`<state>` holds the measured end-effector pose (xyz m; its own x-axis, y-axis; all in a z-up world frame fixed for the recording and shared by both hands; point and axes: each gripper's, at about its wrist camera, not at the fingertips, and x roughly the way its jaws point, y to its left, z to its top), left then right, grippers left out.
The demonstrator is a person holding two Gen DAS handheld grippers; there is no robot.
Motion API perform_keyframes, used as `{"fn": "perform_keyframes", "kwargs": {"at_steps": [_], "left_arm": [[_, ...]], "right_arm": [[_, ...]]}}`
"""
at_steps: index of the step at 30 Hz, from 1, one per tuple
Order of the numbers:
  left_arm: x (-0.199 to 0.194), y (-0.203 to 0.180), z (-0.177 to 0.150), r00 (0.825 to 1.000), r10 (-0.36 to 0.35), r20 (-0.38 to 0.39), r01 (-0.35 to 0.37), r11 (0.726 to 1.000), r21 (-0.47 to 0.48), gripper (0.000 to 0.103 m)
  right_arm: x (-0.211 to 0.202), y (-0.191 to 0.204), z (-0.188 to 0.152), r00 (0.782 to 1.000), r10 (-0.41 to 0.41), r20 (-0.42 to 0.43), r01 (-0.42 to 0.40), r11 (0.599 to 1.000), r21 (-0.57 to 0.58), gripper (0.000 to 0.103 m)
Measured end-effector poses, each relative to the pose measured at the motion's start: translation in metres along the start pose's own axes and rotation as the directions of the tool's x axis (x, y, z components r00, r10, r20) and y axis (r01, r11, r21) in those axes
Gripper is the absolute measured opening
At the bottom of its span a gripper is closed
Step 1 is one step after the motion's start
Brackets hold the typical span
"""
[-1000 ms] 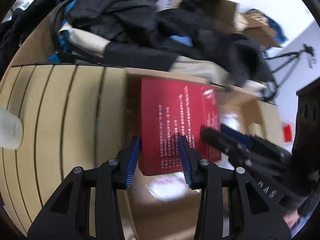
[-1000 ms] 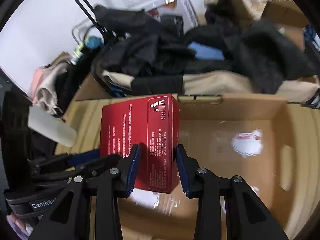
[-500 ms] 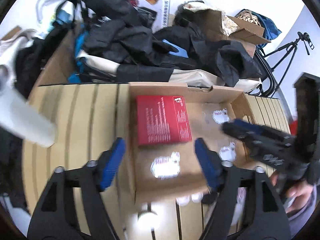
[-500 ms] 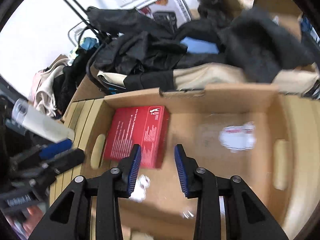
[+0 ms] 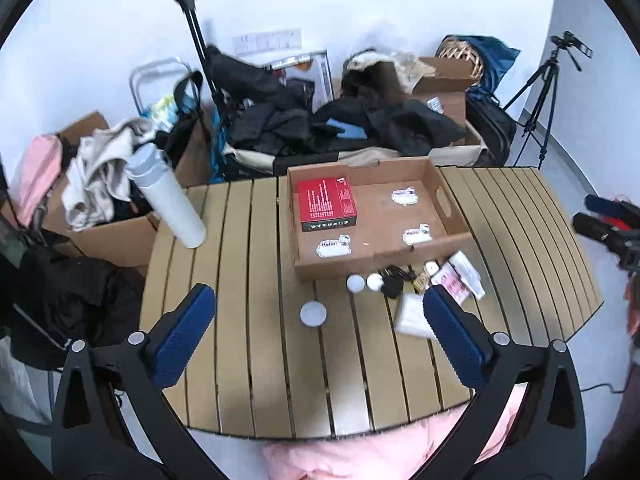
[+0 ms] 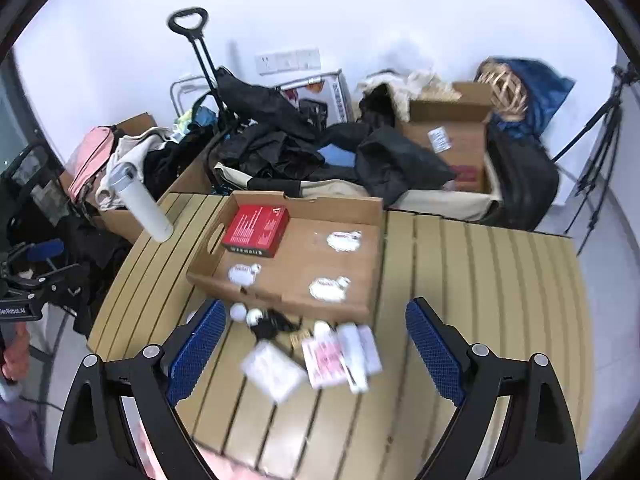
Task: Organize objects
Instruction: 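Withdraw both grippers from the tray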
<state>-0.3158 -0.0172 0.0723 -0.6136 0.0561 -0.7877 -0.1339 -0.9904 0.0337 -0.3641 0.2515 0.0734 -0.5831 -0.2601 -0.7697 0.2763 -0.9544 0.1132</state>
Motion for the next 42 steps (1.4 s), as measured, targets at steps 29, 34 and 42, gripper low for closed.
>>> {"fn": "perform_keyframes", "kwargs": {"at_steps": [29, 34, 42], "left_arm": [[-0.091, -0.054, -0.252, 0.998, -0.019, 0.067, 0.022, 0.998, -0.056, 0.103], [-0.074, -0.049, -0.259, 1.0, -0.014, 0.025, 0.016, 0.997, -0.075, 0.103], [-0.02, -0.049, -0.243, 0.993, -0.108, -0.039, 0.106, 0.993, -0.048, 0.103]], "right_arm": [[-0.088, 0.069, -0.289, 0.999, -0.039, 0.028, 0.038, 0.998, 0.046, 0.094], [-0.08, 0.068, -0.292, 0.999, -0.04, 0.035, 0.038, 0.997, 0.064, 0.094], [-0.024, 0.066, -0.301, 0.996, 0.063, -0.069, -0.058, 0.996, 0.075, 0.05]]}}
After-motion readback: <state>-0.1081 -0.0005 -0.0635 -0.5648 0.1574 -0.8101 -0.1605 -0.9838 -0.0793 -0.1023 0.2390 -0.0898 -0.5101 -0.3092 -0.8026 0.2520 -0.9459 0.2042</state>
